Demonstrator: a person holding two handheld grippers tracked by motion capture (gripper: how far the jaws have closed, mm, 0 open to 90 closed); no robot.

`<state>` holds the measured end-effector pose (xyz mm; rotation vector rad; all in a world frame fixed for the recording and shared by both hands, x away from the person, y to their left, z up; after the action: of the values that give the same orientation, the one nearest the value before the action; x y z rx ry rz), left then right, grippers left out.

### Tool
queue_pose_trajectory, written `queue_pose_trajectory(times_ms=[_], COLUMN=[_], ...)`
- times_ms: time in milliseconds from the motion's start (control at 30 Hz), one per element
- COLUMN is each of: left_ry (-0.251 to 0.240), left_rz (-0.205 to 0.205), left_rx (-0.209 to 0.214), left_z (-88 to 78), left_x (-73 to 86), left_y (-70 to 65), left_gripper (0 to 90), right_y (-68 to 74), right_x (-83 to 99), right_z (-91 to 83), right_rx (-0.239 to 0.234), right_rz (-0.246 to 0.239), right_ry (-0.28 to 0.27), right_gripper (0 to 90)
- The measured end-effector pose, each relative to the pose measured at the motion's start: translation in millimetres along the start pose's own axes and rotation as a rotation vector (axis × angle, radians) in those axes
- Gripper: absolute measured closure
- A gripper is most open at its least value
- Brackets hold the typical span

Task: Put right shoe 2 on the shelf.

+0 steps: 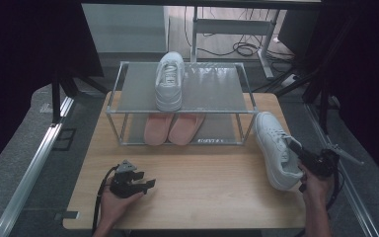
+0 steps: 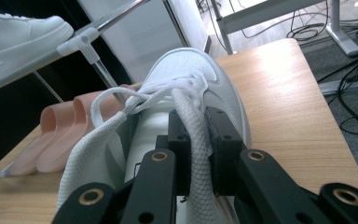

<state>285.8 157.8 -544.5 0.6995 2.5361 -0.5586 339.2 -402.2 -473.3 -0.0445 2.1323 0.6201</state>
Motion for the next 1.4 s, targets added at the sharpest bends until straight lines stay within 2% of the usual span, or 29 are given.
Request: queue_pose_trajectory(times_ms=[200,400,600,667,700,833,900,1033,1400], left_ry=[0.002,0.003,0.001,0.002,0.002,0.002,0.002,0.001,0.002], left_rz=[0.004,0.007,0.005,0.006,0.006,0.006,0.007,0.005,0.005], left_rx=[0.003,0.005,0.004,0.004,0.004,0.003,0.004,0.004,0.005], left_z=[0.3,0.3,0.3,0.5,0.5,0.5,0.5,0.3,1.0], left_x=[0.1,0.1,0.0,0.0,0.0,0.0,0.0,0.0,-0.4], left_y=[-0.5,-0.7,-0.1,-0.2,-0.3,-0.3,-0.5,-0.5,-0.6], left_gripper=[40.0,40.0,40.0,40.0,40.0,40.0,40.0,40.0,40.0], right_y=[1.6,-2.1,-0.6,0.4,2.4,7.7,11.3,15.7,25.3], right_x=[3.9,6.9,4.2,2.6,1.1,-2.9,-5.2,-7.7,-16.2], right_z=[-5.4,-9.0,-14.5,-17.9,-18.4,-25.3,-27.4,-32.0,-42.8], right_rx=[-0.004,-0.024,-0.036,-0.044,-0.051,-0.077,-0.098,-0.12,-0.156], right_rz=[0.015,0.053,0.076,0.071,0.084,0.075,0.082,0.085,0.087], right_ry=[-0.026,-0.047,-0.081,-0.086,-0.108,-0.125,-0.148,-0.16,-0.221], right_gripper=[81.2,81.3,81.4,81.4,81.4,81.6,81.6,81.6,81.7])
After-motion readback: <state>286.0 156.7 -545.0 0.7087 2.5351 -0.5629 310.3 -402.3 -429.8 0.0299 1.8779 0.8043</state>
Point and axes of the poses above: each handheld gripper's, and its own axes: z roughly forward along the jaws, x roughly out of its underside, y roughly to its left, the point moved 3 cm from there along z, roughly forward along the jaws, and after that the axes turned 14 degrees about y, right-handed, at the moved point
